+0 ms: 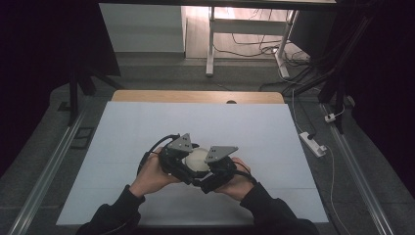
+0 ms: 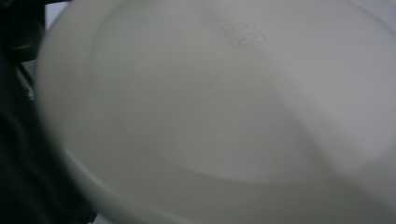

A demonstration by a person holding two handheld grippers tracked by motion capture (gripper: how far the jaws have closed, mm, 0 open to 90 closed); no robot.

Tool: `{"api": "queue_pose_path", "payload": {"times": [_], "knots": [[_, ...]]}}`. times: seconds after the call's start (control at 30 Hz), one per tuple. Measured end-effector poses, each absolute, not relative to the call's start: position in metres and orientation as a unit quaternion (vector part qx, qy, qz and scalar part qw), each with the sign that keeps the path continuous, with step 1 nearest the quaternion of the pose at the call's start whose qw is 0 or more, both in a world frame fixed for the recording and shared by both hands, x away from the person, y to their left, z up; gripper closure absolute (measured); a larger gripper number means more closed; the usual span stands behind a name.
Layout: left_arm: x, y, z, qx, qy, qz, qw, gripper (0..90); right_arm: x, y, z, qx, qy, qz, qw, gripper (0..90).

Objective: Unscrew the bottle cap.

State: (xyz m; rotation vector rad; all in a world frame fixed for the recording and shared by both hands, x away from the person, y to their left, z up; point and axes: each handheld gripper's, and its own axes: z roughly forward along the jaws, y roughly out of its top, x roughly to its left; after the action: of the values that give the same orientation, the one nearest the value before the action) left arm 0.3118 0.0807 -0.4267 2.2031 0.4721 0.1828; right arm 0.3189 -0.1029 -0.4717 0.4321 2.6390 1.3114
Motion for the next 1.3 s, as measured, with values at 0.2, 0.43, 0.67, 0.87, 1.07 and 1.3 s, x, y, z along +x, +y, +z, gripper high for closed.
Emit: {"api": "queue_pose_path", "payload": {"times": [0.2,0.43,0.67,0.87,1.07,1.3], "knots": [[0.312,0.076,-0.429,0.878,0.209,0.08,0.424,7.5,0.323,-0.105,-0.474,0.162,0.883,0.43,0.091,6.6],[0.311,0.086,-0.42,0.893,0.146,0.072,0.419,0.0,0.319,-0.104,-0.471,0.141,0.881,0.444,0.079,6.6],[0.31,0.09,-0.419,0.905,0.084,0.052,0.414,1.4,0.313,-0.101,-0.469,0.109,0.882,0.455,0.062,6.7],[0.31,0.093,-0.421,0.902,0.064,0.04,0.424,7.3,0.308,-0.1,-0.467,0.09,0.884,0.456,0.059,6.7],[0.31,0.09,-0.422,0.894,0.099,0.055,0.433,7.7,0.311,-0.101,-0.466,0.107,0.882,0.454,0.065,6.7],[0.311,0.083,-0.423,0.884,0.157,0.069,0.434,7.8,0.315,-0.103,-0.467,0.139,0.88,0.447,0.08,6.7]]}}
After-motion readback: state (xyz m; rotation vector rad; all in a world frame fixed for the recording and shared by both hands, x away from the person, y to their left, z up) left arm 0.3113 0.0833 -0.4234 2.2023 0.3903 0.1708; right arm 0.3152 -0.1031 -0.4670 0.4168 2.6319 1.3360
